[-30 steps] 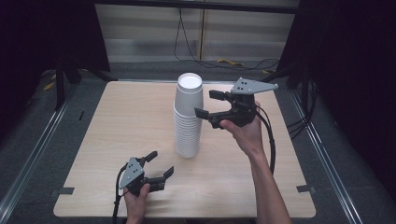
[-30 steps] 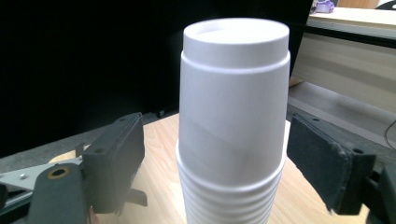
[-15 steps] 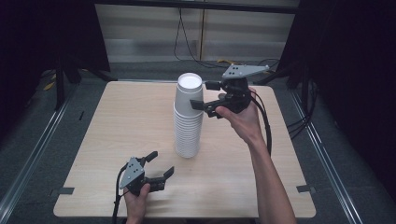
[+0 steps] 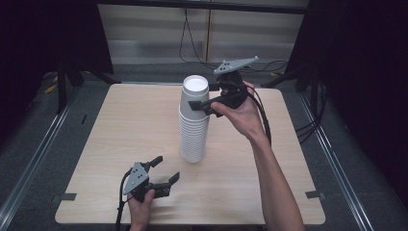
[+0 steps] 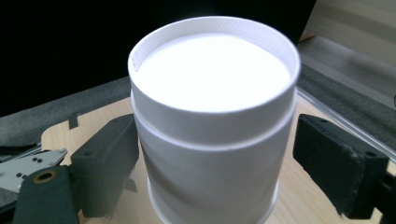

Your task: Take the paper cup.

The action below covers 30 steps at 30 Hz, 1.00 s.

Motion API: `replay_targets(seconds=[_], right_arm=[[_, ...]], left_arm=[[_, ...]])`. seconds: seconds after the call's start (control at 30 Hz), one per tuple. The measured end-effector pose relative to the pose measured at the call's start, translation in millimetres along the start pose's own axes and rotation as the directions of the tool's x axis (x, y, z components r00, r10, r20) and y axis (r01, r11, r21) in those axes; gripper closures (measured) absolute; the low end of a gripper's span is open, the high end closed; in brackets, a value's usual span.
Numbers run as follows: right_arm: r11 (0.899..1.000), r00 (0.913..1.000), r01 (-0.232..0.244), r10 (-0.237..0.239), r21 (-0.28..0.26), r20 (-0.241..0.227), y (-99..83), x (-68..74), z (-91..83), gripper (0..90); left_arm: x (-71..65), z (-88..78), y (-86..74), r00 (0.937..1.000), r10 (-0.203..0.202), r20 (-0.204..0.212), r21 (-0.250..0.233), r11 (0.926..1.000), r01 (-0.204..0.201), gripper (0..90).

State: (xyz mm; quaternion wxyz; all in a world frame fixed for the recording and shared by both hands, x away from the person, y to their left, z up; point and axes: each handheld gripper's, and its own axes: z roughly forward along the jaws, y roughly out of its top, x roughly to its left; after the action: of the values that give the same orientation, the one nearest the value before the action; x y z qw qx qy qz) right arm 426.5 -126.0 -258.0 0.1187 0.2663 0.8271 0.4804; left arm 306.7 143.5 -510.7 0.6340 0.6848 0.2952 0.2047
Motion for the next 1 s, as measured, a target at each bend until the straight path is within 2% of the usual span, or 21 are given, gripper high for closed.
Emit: replay_targets(seconds=[0.13,0.43,0.77,1.0], right_arm=[[1.0,0.9996,-0.005,0.006,0.026,-0.029,3.0,-2.2,6.3,14.5],[0.998,0.9993,0.004,-0.002,0.069,-0.038,13.3,-3.8,15.5,14.6],[0.996,0.9987,0.011,-0.007,0.091,-0.05,17.1,-5.8,16.2,17.2],[0.992,0.9977,0.044,-0.037,0.12,-0.057,22.4,-5.7,16.8,18.3]], left_arm=[[-0.1,0.0,0.0,1.0,0.0,-0.003,0.001,1.0,0.0,15.9],[-0.2,0.2,0.0,1.0,-0.001,-0.005,0.001,1.0,0.001,15.9],[-0.2,0.4,0.6,0.9998,0.015,-0.011,0.019,0.9997,-0.015,15.9],[-0.4,0.6,0.8,0.9998,0.017,-0.007,0.021,0.9996,-0.017,15.9]])
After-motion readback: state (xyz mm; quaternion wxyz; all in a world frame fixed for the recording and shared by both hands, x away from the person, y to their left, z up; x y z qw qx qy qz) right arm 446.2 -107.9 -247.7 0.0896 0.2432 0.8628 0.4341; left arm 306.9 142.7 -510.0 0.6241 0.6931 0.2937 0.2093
